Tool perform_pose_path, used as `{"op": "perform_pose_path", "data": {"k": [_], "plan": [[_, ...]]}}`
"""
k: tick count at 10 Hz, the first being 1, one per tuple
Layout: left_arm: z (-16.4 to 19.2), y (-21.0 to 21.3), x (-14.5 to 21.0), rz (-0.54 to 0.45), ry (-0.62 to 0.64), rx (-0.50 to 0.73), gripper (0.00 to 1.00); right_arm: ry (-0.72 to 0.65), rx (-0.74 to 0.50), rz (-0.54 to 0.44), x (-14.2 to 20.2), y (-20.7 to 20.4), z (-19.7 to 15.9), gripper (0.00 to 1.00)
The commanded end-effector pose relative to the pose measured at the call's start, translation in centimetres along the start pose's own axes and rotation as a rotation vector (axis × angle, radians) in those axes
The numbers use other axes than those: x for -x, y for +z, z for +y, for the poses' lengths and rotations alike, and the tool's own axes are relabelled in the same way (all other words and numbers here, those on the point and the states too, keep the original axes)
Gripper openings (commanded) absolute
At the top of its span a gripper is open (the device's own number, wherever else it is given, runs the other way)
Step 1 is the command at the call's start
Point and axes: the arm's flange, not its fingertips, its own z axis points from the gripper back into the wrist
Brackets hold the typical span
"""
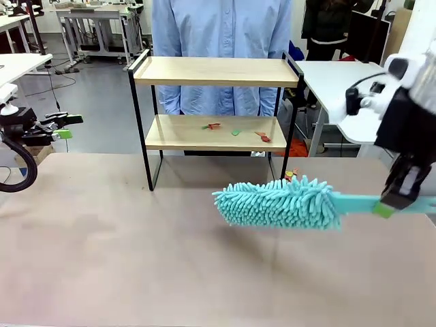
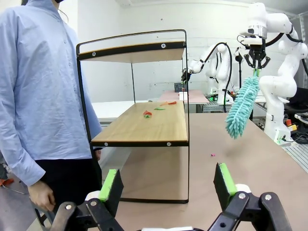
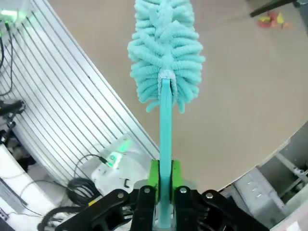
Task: Clean the shelf.
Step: Clean the specific section of the Shelf indicated by the human with the Duster.
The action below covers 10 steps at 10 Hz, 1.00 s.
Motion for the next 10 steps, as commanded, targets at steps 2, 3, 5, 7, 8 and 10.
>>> {"op": "perform_pose_path", "data": {"k": [2, 3, 5, 7, 8, 10], "plan": [[-0.3, -0.1, -0.4, -0.001, -0.002, 0.002, 1.0, 0.12, -0.003, 0.036, -0.5, 0.3, -2.1, 0.13], [-0.3, -0.1, -0.4, -0.001, -0.002, 0.002, 1.0, 0.029, 0.009, -0.007, 0.0, 0.6, -0.5, 0.13], [-0.3, -0.1, -0.4, -0.001, -0.002, 0.002, 1.0, 0.029, 0.009, -0.007, 0.0, 0.6, -0.5, 0.13], [-0.3, -0.1, -0.4, -0.001, -0.002, 0.002, 1.0, 0.029, 0.009, -0.007, 0.0, 0.6, -0.5, 0.13], [-0.3, -0.1, -0.4, -0.001, -0.002, 0.002, 1.0, 0.029, 0.009, -0.007, 0.0, 0.6, -0.5, 0.13], [-0.3, -0.1, -0.4, -0.001, -0.002, 0.002, 1.0, 0.029, 0.009, -0.007, 0.0, 0.6, -0.5, 0.13]]}}
